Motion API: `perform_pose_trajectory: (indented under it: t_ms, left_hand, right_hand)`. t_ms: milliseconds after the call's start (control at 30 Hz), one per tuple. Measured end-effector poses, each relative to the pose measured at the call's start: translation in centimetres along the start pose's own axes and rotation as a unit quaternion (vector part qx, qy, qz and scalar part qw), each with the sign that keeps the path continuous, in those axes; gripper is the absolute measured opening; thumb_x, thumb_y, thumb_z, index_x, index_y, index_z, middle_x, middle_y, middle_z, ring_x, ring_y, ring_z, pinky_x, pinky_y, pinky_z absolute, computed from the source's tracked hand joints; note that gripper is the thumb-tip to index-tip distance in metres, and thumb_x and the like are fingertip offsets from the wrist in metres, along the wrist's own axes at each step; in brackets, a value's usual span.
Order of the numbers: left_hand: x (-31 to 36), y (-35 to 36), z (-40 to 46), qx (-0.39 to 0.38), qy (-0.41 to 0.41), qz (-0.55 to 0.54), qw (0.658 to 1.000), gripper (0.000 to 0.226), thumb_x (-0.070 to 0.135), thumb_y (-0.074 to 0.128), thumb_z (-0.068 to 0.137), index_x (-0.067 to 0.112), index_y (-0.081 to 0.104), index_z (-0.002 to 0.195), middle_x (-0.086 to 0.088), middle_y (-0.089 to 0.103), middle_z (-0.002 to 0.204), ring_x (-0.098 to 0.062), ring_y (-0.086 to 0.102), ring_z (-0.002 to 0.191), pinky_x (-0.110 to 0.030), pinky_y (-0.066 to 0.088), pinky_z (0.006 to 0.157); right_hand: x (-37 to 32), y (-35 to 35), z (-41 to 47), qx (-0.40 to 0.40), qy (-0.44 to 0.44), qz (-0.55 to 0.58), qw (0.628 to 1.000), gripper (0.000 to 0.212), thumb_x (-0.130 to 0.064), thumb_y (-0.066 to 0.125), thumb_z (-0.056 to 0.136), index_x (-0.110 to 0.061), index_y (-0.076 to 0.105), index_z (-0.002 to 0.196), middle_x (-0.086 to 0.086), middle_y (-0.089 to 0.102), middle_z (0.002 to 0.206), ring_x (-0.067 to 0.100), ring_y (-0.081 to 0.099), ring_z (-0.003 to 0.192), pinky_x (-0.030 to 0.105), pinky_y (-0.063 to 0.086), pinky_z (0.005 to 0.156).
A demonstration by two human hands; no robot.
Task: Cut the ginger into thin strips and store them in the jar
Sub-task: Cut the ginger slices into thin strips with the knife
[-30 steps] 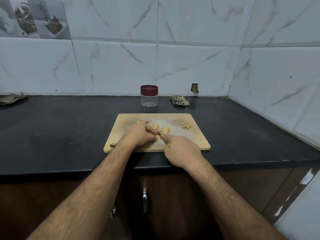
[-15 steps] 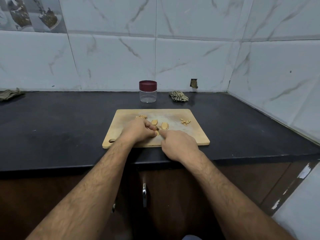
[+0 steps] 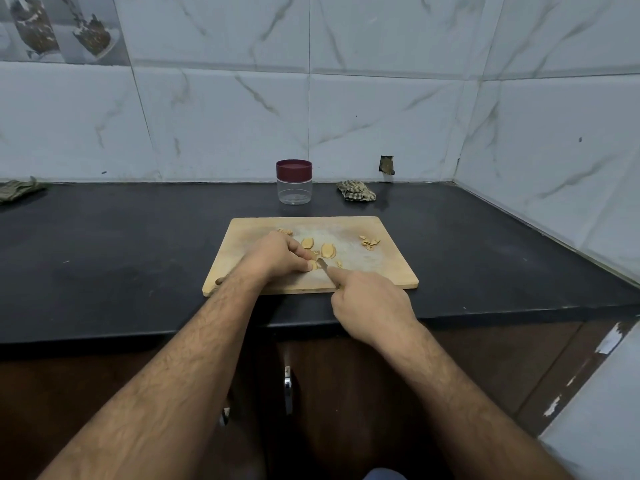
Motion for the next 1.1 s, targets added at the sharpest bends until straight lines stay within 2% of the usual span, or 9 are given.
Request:
perform_pose_trajectory:
  t_ms: [100,200,367,633,833,967,1100]
  left_hand:
    - [-0.1,0.1,0.1,0.001,0.007,-0.002,1.000,0.019,0.022,0.083,0.076,0.037,0.072,0.073,0.013,0.074,0.102,-0.005,0.061,0.107,-0.033,0.048,0.099]
    - [-0.2,0.1,0.1,0.005,0.008,-0.003,1.000,0.015,0.023,0.083,0.076,0.035,0.074,0.077,0.014,0.073,0.105,-0.005,0.060,0.110,-0.033,0.047,0.100]
    - [-0.2,0.0,0.0,0.010,0.010,0.008,1.000,0.020,0.027,0.083,0.076,0.040,0.070,0.069,0.015,0.073,0.108,-0.006,0.060,0.110,-0.034,0.047,0.101]
    - [-0.4,0.1,0.2,0.009,0.004,0.005,1.000,0.018,0.028,0.084,0.075,0.039,0.070,0.071,0.015,0.073,0.107,-0.007,0.061,0.108,-0.034,0.047,0.101]
    - [-0.5,0.2,0.4,0.013,0.011,0.000,1.000,0.015,0.025,0.084,0.075,0.035,0.073,0.075,0.012,0.074,0.104,-0.008,0.062,0.109,-0.037,0.047,0.101]
    - [-0.4,0.2,0.3,0.016,0.014,0.007,1.000,0.013,0.025,0.082,0.077,0.031,0.078,0.087,0.012,0.073,0.107,-0.007,0.057,0.118,-0.035,0.045,0.104]
    - [-0.4,0.2,-0.1,0.022,0.017,0.006,1.000,0.013,0.026,0.081,0.079,0.033,0.078,0.090,0.013,0.073,0.103,-0.007,0.059,0.110,-0.033,0.048,0.098]
  right_hand:
    - [-0.2,-0.1,0.7,0.003,0.005,0.009,1.000,0.055,-0.020,0.037,0.097,-0.039,0.036,0.150,0.000,0.059,0.135,0.025,0.054,0.120,0.034,0.042,0.080]
    - [-0.5,0.0,1.2,-0.003,0.004,0.005,1.000,0.056,-0.019,0.037,0.096,-0.040,0.038,0.149,0.000,0.058,0.136,0.024,0.053,0.121,0.033,0.037,0.078]
    - [-0.7,0.1,1.5,-0.010,-0.002,-0.010,1.000,0.055,-0.019,0.037,0.097,-0.040,0.038,0.148,0.000,0.058,0.135,0.024,0.053,0.121,0.033,0.036,0.077]
    - [-0.9,0.1,1.6,-0.016,-0.010,-0.029,0.999,0.051,-0.020,0.038,0.098,-0.037,0.042,0.146,0.002,0.059,0.131,0.024,0.055,0.117,0.035,0.039,0.077]
    - [-1.7,0.3,2.0,-0.012,-0.009,-0.039,0.999,0.043,-0.016,0.041,0.096,-0.033,0.049,0.135,0.003,0.062,0.122,0.025,0.057,0.111,0.033,0.036,0.074]
    - [-1.6,0.2,1.1,-0.016,-0.016,-0.064,0.998,0.046,-0.015,0.043,0.096,-0.032,0.047,0.139,0.005,0.061,0.122,0.026,0.056,0.111,0.033,0.036,0.074]
    - [-0.5,0.3,-0.3,-0.027,-0.007,-0.054,0.998,0.058,-0.014,0.041,0.096,-0.038,0.035,0.149,0.004,0.058,0.132,0.025,0.054,0.119,0.035,0.038,0.077]
Point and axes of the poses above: each hand's wrist, its own z-axis towards the middle knuckle, its own y-axis out of the palm, x = y × z, the point moved 8 cm from there along z, towards the middle knuckle
